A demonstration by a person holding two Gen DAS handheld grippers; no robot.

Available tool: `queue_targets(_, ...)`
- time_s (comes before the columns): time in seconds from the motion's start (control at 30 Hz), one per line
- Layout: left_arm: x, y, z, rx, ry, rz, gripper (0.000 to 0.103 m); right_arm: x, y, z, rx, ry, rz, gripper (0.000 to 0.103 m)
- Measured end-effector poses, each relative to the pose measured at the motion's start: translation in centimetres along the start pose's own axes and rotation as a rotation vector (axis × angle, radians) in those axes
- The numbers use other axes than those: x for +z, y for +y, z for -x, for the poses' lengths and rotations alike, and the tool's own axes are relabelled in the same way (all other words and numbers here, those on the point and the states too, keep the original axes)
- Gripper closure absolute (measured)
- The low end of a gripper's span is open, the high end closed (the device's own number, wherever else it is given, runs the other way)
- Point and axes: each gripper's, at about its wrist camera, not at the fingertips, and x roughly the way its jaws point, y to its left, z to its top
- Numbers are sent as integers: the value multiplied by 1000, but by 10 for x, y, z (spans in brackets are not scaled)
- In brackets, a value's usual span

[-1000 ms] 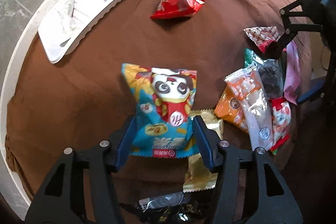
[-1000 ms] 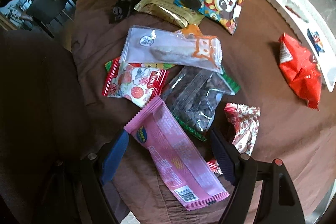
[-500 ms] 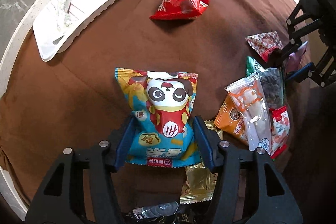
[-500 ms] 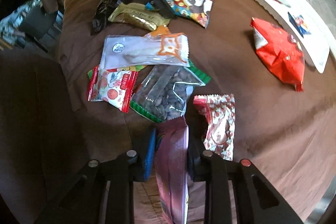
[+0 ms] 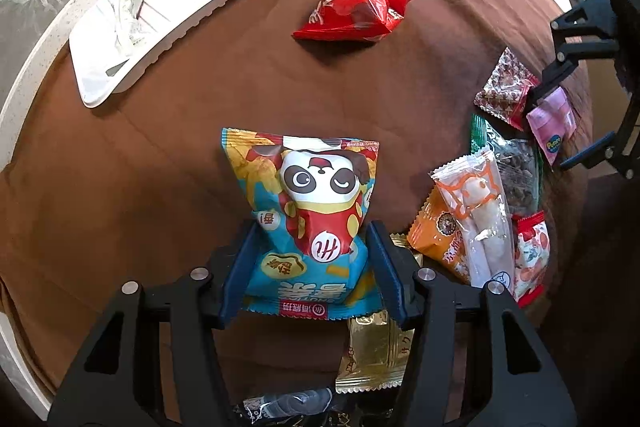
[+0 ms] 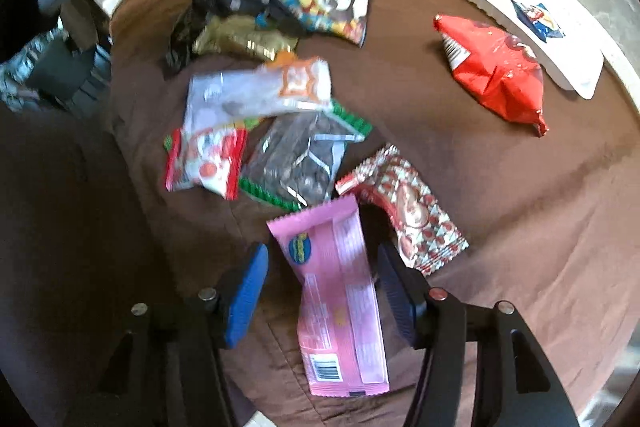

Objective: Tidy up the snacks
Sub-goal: 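Grasp the pink bar with the right tool while the left tool lifts the panda bag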

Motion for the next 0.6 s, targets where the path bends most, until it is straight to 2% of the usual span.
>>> queue_targets(0.1, -1, 0, 0, 4, -5, 3, 50, -3, 6, -7, -50, 18, 41, 56)
queue_targets(0.17, -3, 0, -1, 6, -12, 18, 50, -5, 9, -8, -79, 11, 63, 60)
queue_targets(0.2, -4, 1, 0, 6, -20, 18, 55, -5, 7, -7, -72, 2, 39, 62)
queue_targets(0.3, -6, 2, 2, -4, -30, 37, 58, -4, -9, -2, -13, -22, -52, 62)
queue_targets(0.47, -7, 15, 6, -76, -49, 111, 62, -4, -42, 11, 136, -94, -257, 62)
queue_targets(0.6, -8, 23, 10, -107, -65, 149, 65, -7, -73, 22, 302, -181, -440, 62)
